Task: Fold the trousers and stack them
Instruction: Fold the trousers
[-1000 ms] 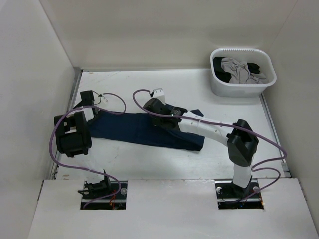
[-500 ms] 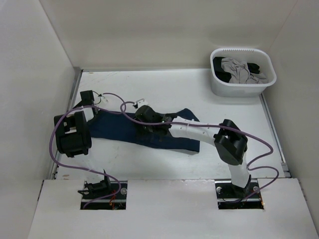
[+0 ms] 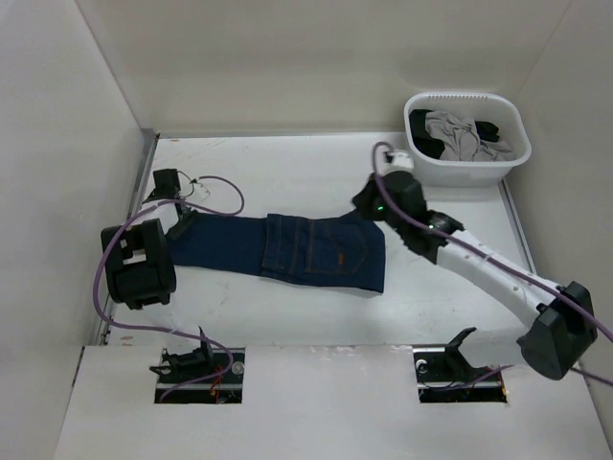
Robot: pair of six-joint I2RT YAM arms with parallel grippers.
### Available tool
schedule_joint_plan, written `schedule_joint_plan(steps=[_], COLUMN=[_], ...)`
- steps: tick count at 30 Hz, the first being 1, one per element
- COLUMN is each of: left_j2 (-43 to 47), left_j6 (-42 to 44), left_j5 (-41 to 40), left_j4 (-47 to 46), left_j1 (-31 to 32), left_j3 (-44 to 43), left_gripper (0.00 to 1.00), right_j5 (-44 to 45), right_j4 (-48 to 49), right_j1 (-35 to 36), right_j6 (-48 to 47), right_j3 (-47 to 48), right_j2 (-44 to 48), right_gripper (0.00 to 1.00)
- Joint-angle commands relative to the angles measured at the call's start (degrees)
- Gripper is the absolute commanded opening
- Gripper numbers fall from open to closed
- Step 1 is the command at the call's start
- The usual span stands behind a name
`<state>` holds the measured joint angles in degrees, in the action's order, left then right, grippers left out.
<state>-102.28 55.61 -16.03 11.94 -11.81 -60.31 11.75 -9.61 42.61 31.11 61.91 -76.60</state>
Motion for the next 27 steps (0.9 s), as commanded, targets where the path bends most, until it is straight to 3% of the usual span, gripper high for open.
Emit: schedule_joint_plan(steps=[1, 5, 10, 15, 21, 27], left_j2=[8.4, 13.59, 18.25, 13.26, 2.28, -0.38], left_j6=[-2.44, -4.02, -11.12, -20.18, -22.13, -22.39], left_j5=[4.07, 6.44, 15.04, 24.81, 20.09, 19.63], left_j4=[5.45, 11.86, 21.87, 24.8, 12.94, 12.75], left_j1=[3.67, 12.18, 28.96, 41.02, 43.41, 43.06], left_j3=[-5.16, -9.73, -11.14, -5.71, 1.25, 2.13], left_gripper=[0.67, 0.67, 0.68, 0.65, 0.62, 0.62], right_j5=[3.12, -2.68, -4.8, -4.99, 0.72, 4.68], right_j4=[0.11, 1.87, 2.83, 1.88, -0.94, -0.77], right_j1=[-9.67, -15.14, -15.94, -16.64, -19.8, -20.51], right_j6=[5.98, 4.31, 6.94, 8.08, 10.02, 7.83], right_j3=[-6.44, -5.49, -3.64, -1.18, 3.47, 6.46], right_j2=[-0.39, -5.83, -11.11, -19.18, -28.42, -30.19], right_gripper=[0.12, 0.05, 0.04, 0.03, 0.0, 0.0])
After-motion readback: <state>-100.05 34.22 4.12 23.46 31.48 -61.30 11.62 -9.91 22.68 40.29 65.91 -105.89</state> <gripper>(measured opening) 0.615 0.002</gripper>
